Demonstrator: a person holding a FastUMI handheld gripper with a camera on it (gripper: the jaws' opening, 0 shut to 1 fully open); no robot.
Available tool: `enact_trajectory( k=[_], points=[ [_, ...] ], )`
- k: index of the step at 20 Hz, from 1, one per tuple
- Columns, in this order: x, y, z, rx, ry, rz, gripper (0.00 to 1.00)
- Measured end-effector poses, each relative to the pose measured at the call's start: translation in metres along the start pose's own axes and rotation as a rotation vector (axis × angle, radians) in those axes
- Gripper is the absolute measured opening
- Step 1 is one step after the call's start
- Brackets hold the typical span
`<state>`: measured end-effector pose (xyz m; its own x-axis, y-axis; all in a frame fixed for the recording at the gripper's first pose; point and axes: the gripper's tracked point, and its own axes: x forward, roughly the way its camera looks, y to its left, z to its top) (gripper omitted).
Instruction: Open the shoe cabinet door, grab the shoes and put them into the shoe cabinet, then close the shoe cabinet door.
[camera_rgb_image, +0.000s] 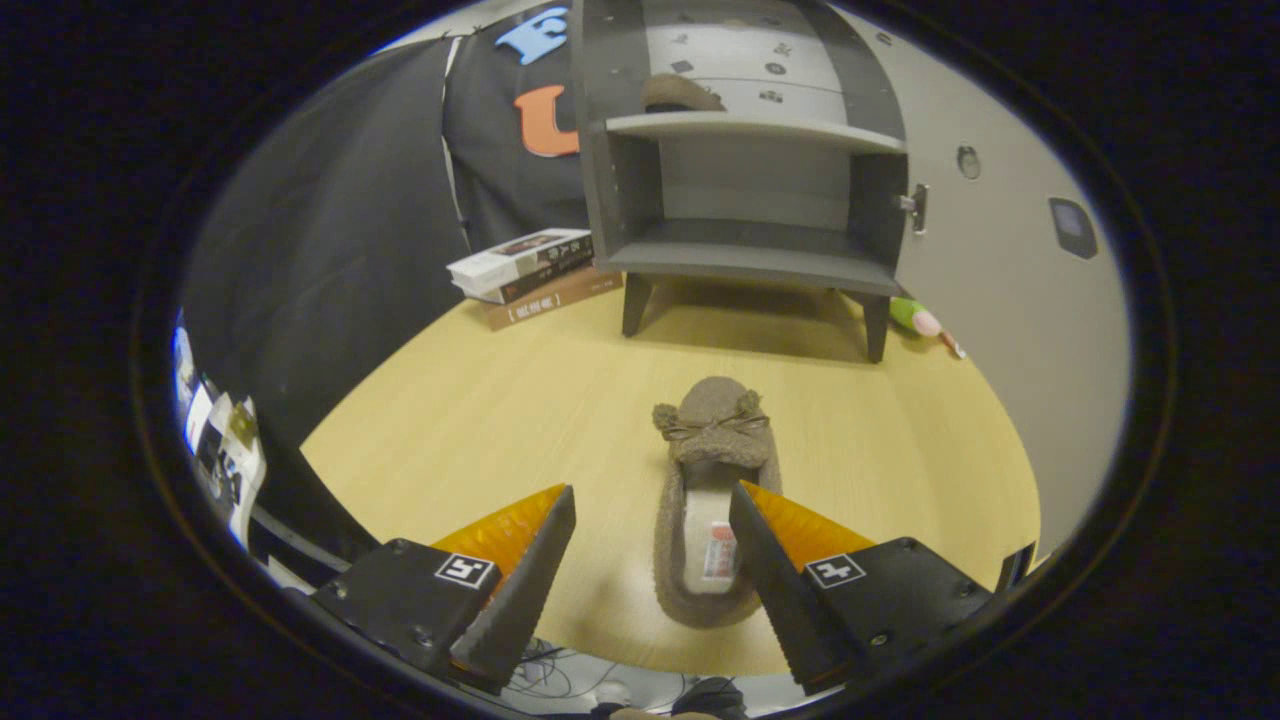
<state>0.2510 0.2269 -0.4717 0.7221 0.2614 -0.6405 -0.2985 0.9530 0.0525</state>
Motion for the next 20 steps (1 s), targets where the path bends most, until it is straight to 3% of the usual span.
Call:
enact_trajectory(
  k=[8, 10, 11, 13, 17, 20],
  points=[
    [0.076, -0.009, 0.007, 0.017, 0.058, -0.023, 0.97],
    [0.079, -0.022, 0.008, 0.030, 0.058, -0.074, 0.83],
    [0.080, -0.030, 0.009, 0.040, 0.056, -0.096, 0.63],
    [0.081, -0.025, 0.008, 0.048, 0.071, -0.063, 0.22],
    [0.076, -0.013, 0.008, 0.044, 0.090, 0.002, 0.06],
    [0.059, -0.013, 0.022, 0.010, 0.044, 0.005, 0.05]
  ],
)
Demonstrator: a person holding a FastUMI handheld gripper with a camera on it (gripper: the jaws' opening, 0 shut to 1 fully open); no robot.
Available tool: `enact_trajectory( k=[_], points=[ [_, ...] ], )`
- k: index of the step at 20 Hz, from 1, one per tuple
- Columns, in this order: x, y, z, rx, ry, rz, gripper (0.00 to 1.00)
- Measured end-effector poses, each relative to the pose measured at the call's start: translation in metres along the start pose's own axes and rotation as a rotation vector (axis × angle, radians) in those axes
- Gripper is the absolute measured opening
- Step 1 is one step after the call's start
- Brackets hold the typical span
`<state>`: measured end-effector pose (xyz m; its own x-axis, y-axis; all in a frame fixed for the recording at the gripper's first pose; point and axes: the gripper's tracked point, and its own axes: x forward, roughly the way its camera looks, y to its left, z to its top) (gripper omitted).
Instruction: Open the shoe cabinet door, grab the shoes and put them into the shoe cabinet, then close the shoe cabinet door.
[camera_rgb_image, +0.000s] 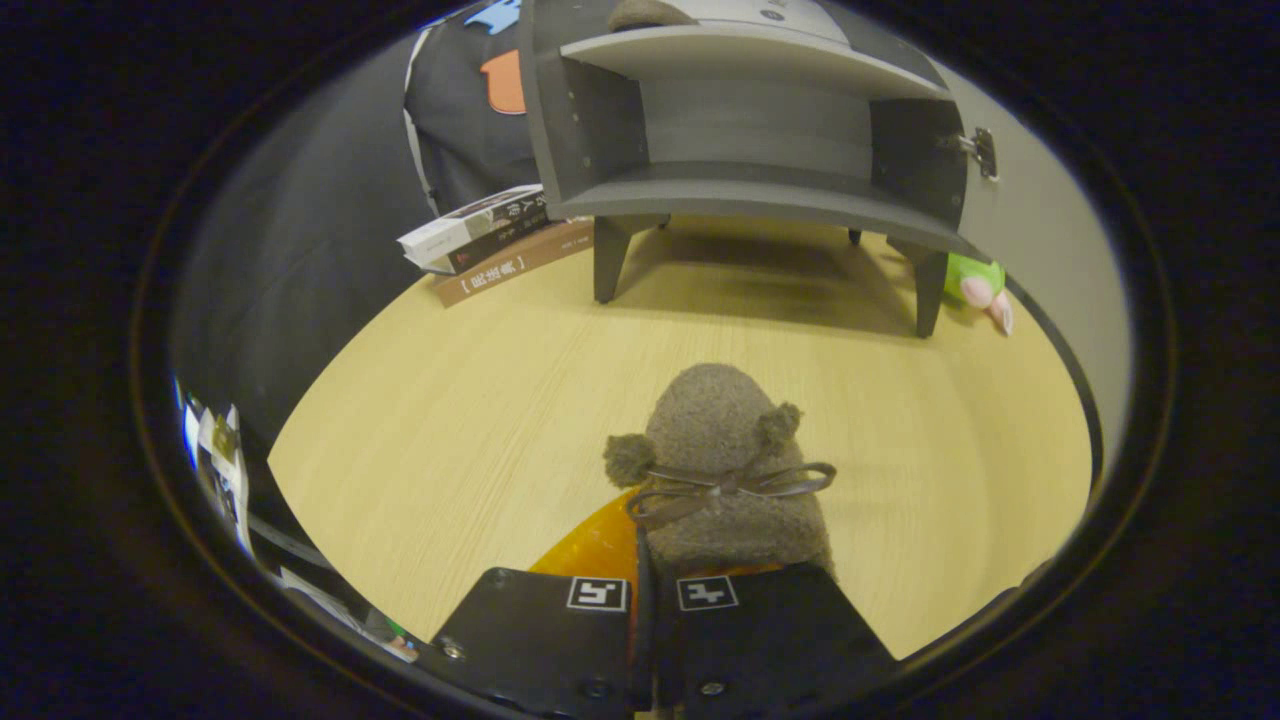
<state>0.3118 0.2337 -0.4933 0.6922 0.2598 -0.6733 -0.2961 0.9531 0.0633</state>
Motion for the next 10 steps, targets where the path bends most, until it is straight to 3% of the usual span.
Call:
enact_trajectory(
  k=[10],
  points=[
    [-0.134, 0.002, 0.107, 0.000, -0.247, -0.010, 0.05]
  ],
)
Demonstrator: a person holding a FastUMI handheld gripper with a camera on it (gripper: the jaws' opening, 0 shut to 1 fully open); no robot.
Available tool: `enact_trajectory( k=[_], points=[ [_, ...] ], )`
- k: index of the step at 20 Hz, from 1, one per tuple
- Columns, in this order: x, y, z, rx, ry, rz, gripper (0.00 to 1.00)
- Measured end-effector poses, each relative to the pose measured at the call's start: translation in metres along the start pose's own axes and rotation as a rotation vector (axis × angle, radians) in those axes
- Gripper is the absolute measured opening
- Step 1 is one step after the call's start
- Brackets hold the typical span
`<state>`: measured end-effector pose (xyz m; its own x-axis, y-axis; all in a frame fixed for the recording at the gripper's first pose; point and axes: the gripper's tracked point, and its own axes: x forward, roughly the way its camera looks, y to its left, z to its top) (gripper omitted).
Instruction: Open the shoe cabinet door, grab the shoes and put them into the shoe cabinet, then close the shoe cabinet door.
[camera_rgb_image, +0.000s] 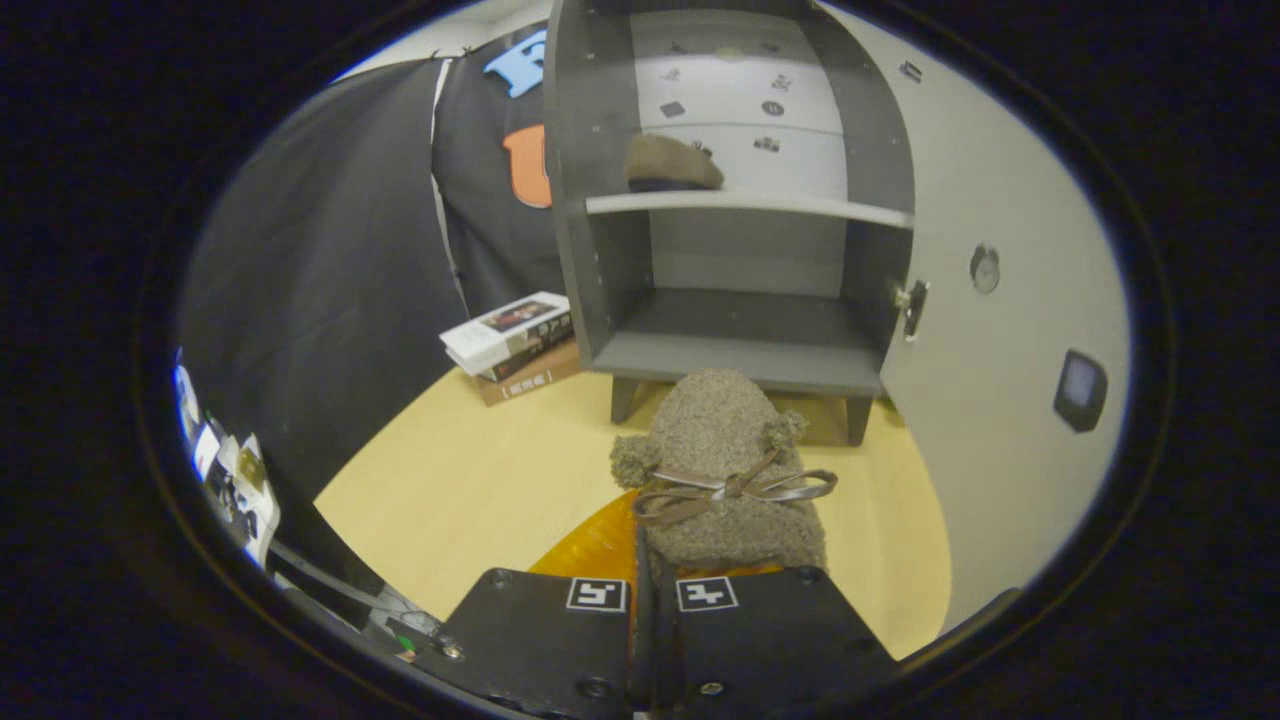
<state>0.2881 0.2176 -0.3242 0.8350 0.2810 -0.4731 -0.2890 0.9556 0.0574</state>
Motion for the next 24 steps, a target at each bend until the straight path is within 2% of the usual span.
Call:
enact_trajectory(
  k=[6, 10, 16, 21, 24],
  points=[
    [-0.039, -0.004, 0.101, -0.023, -0.152, -0.030, 0.05],
    [-0.034, -0.021, 0.164, -0.037, -0.222, -0.074, 0.05],
    [0.018, -0.059, 0.244, -0.039, -0.249, -0.152, 0.05],
    [0.085, -0.094, 0.306, -0.020, -0.255, -0.217, 0.05],
    [0.127, -0.113, 0.327, -0.023, -0.223, -0.246, 0.05]
  ],
)
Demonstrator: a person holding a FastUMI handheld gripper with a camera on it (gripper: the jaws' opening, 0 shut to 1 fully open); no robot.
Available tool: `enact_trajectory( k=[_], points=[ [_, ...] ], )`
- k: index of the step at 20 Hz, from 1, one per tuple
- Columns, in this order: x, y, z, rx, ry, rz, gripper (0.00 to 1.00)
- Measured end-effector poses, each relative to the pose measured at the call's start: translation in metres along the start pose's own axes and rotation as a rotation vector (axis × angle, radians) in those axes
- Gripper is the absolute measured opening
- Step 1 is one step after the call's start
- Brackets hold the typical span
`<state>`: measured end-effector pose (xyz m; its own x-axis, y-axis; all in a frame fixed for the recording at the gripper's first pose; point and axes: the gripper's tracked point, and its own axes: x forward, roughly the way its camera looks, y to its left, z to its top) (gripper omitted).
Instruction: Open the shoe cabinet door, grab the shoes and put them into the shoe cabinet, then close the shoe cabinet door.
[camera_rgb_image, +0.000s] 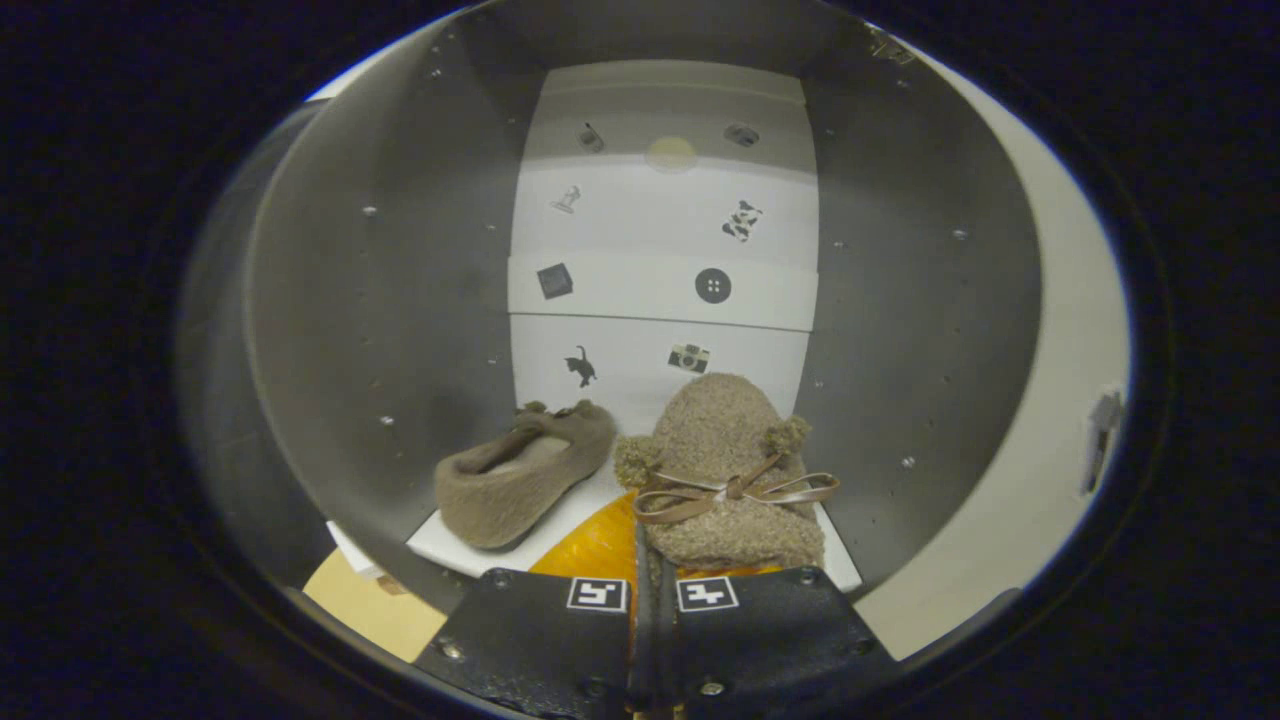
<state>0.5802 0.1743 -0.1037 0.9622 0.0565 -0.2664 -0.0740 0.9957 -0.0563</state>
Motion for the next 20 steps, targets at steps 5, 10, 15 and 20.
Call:
enact_trajectory(
  k=[5, 10, 15, 20],
  points=[
    [0.065, -0.003, -0.019, 0.020, 0.111, -0.012, 0.05],
    [0.082, -0.001, -0.034, 0.084, 0.224, -0.020, 0.11],
    [0.081, 0.013, -0.033, 0.152, 0.256, 0.025, 0.40],
    [0.048, 0.015, -0.020, 0.100, 0.183, 0.022, 0.68]
  ],
)
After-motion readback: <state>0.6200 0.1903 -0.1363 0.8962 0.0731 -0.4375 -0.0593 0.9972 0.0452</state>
